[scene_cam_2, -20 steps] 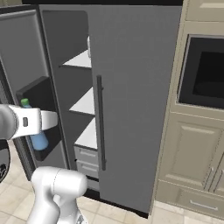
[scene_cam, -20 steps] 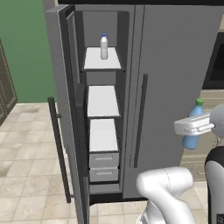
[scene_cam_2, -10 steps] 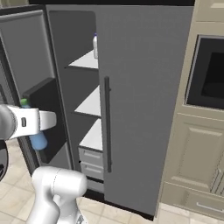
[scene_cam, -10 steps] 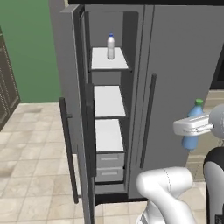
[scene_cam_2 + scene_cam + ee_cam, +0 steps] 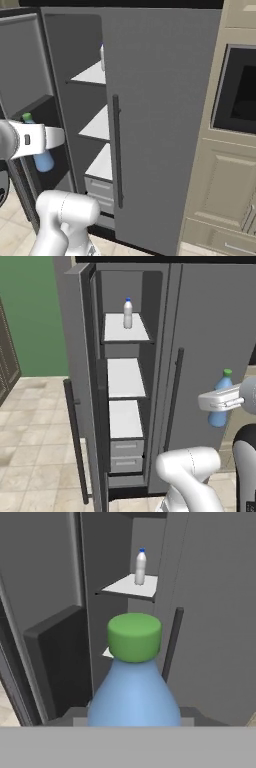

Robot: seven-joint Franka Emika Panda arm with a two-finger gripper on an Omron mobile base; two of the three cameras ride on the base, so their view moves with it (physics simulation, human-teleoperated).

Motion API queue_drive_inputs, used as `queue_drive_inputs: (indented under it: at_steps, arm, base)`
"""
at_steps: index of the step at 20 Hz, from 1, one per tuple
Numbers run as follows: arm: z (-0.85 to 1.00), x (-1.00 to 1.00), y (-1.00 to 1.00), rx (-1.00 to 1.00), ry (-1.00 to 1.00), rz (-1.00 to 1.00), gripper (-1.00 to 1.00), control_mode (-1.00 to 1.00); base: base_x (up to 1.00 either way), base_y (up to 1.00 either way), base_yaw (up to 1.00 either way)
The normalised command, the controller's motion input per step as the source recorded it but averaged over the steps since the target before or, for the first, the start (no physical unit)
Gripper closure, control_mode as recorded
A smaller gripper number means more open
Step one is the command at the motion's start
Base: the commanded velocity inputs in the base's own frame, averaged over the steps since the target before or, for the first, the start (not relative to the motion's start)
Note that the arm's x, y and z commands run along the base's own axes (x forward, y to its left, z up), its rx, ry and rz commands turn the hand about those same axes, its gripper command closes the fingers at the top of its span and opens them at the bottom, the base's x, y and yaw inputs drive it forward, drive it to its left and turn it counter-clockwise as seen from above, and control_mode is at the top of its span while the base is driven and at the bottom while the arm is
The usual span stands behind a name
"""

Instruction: Take the bottled waters from the counter and place them in the freezer to freeze. Close the freezer door after placing the bottles.

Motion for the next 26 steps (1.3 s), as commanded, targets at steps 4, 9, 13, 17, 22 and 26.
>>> queue_drive_inputs:
  at_steps: [4,9,13,17,22,26]
  arm:
    - [0.00,0.00,0.00,0.00,0.00,0.00,1.00,1.00]
    - [0.00,0.00,0.00,0.00,0.00,0.00,1.00,1.00]
    - [0.00,0.00,0.00,0.00,0.00,0.00,1.00,1.00]
    - [0.00,0.00,0.00,0.00,0.00,0.00,1.00,1.00]
    - [0.00,0.00,0.00,0.00,0.00,0.00,1.00,1.00]
    - [0.00,0.00,0.00,0.00,0.00,0.00,1.00,1.00]
  base:
    - [0.45,0.11,0.00]
    - [0.41,0.13,0.00]
    - [0.41,0.12,0.00]
    - [0.40,0.11,0.00]
    - [0.38,0.11,0.00]
    - [0.34,0.12,0.00]
